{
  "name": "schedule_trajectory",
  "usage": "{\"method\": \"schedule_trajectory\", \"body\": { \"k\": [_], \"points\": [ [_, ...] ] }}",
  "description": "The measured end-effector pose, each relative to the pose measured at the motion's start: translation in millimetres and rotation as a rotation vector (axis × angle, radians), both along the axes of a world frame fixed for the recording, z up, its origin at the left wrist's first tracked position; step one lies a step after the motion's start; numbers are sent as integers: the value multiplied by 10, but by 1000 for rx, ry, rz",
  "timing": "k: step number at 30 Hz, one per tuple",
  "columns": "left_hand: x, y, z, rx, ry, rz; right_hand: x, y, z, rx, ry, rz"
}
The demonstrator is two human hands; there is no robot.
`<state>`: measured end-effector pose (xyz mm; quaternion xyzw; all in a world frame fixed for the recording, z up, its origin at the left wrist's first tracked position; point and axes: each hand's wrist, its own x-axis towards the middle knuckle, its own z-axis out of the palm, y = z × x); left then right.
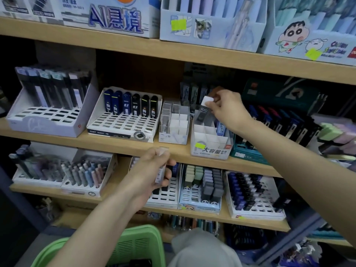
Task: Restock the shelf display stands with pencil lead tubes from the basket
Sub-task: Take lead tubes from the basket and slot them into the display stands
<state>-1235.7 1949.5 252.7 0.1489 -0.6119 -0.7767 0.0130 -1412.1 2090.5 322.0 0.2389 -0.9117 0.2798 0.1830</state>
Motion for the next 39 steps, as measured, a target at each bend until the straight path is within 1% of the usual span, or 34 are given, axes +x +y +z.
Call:
{"method": "schedule_trajectory", "body": {
  "k": [3, 5, 9, 11, 13, 15, 17, 20, 22, 23, 25, 26, 27, 29, 31, 32, 34, 36, 39],
  "points": [
    [-8, -4, -16, -73, 35, -17, -61, -84, 5, 75, -88, -19],
    [-11, -9, -22, -99, 41, -13, -54, -132, 12, 166, -97, -30],
    [-21, -22, -38, -109, 34, -1, -45, -208, -20, 252, -119, -11],
    [-31, -29, -47, -82, 24, 6, -33, -242, -31, 357, -77, -46],
    [-38, -41, -62, -49, 7, 4, -9, -269, -27, 467, 16, -95],
    [-40, -56, -83, -44, -7, 4, -2, -291, -25, 518, 80, -125],
    [-36, -66, -104, -69, -1, 5, -6, -317, -36, 545, 100, -148],
    [-32, -76, -123, -93, 23, 15, 18, -327, -50, 550, 126, -153],
    [-34, -85, -122, -83, 36, 31, 91, -301, -49, 521, 186, -112],
    [-37, -91, -118, -74, 39, 44, 152, -281, -52, 466, 224, -67],
    [-40, -101, -106, -65, 52, 69, 317, -264, -59, 237, 238, 69],
    [-40, -102, -96, -64, 67, 75, 423, -267, -63, 128, 201, 144],
    [-38, -101, -85, -61, 86, 79, 546, -275, -62, 62, 130, 213],
    [-31, -94, -57, -46, 115, 90, 783, -284, -83, 32, -91, 318],
    [-29, -87, -27, -21, 135, 110, 947, -288, -124, 33, -305, 372],
    [-28, -84, -12, -13, 148, 119, 989, -284, -151, 7, -394, 394],
    [-29, -76, 14, -22, 192, 132, 1031, -278, -183, -122, -562, 446],
    [-31, -73, 34, -77, 244, 141, 1038, -255, -174, -266, -688, 481],
    [-40, -90, 62, -243, 310, 182, 1030, -185, -162, -400, -821, 508]
  ]
}}
